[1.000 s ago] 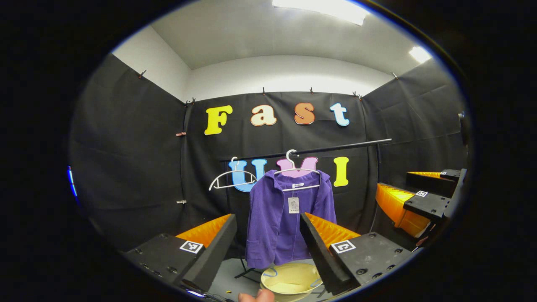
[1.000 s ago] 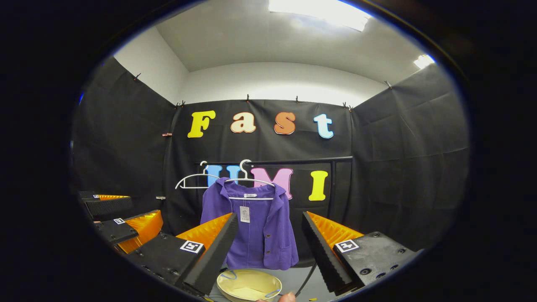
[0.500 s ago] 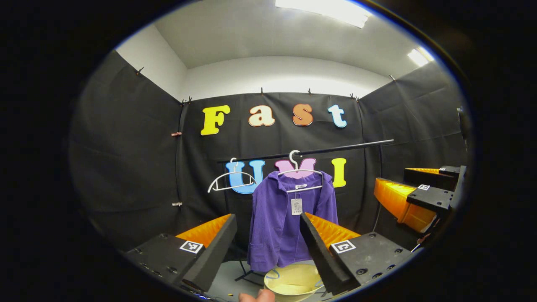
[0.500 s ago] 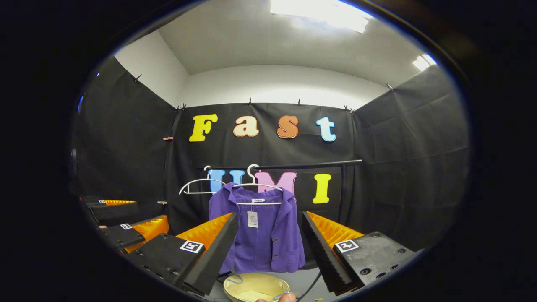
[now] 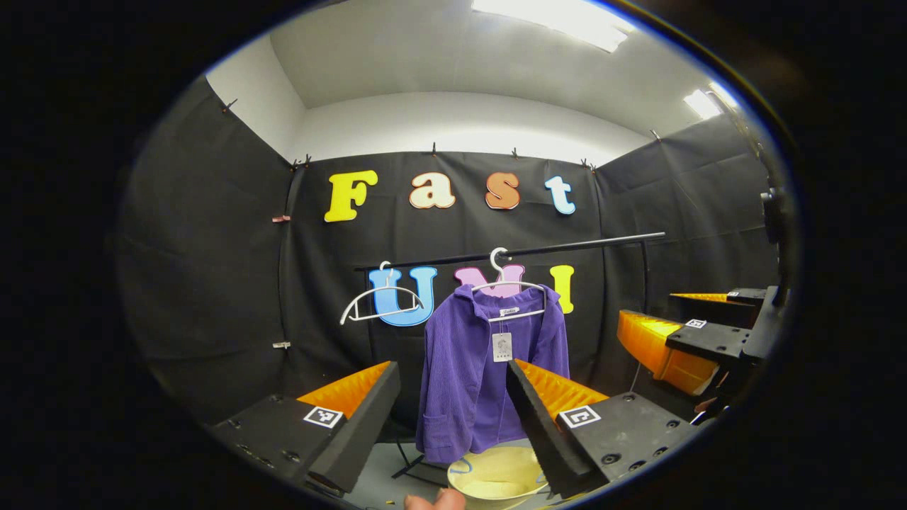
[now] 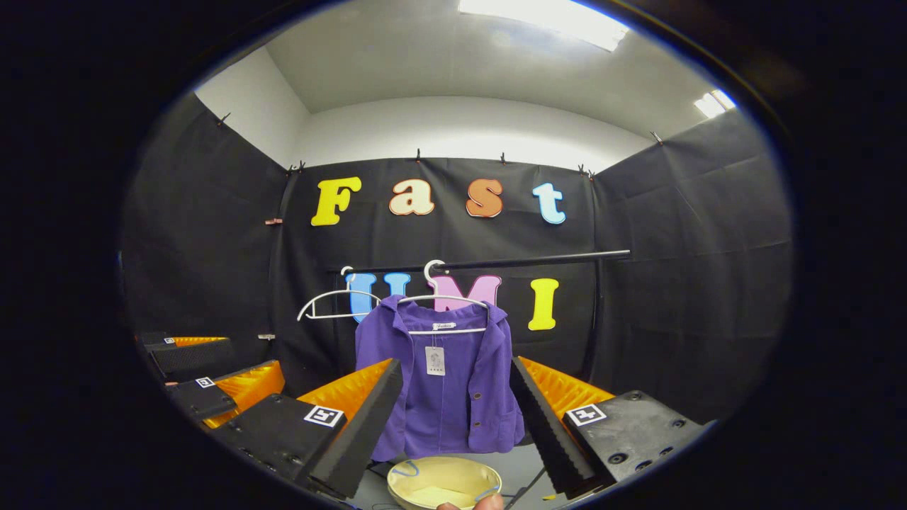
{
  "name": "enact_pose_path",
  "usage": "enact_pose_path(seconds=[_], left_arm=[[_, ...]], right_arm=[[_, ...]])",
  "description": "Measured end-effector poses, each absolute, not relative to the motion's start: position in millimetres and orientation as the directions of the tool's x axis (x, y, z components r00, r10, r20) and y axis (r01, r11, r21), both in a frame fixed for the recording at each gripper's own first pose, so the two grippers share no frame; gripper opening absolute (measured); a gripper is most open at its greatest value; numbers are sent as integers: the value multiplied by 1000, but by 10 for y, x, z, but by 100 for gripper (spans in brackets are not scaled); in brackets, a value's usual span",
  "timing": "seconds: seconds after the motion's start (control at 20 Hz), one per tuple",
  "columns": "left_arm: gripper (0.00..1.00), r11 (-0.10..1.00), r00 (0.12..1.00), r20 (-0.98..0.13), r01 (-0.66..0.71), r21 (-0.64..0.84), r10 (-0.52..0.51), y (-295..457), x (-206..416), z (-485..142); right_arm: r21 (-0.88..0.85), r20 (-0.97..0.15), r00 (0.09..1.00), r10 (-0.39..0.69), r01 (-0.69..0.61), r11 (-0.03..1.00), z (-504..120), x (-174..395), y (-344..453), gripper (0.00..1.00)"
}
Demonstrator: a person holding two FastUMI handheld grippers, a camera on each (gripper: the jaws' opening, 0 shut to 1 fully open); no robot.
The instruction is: Grasp the clothes on the hanger with both hands and then place them into the laundry hamper below.
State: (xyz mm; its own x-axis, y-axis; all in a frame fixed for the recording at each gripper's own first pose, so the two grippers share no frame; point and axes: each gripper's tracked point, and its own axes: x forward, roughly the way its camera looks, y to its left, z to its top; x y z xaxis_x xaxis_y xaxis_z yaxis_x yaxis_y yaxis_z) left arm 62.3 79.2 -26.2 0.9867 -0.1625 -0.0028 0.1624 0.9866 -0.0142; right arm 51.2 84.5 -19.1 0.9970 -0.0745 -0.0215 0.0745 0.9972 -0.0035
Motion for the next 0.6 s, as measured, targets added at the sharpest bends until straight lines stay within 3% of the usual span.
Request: enact_pose_path(seconds=[0.35, 0.6], left_arm=[[95, 987, 988, 0, 156, -22, -156, 658, 1264, -339], [95, 991, 991, 2, 134, -7, -134, 258, 1963, -405]], right_arm=[[-14, 48, 992, -115, 116, 993, -254, 1445, 374, 98], [-19, 23, 996, -90, 90, 996, -632, 2242, 38, 98]])
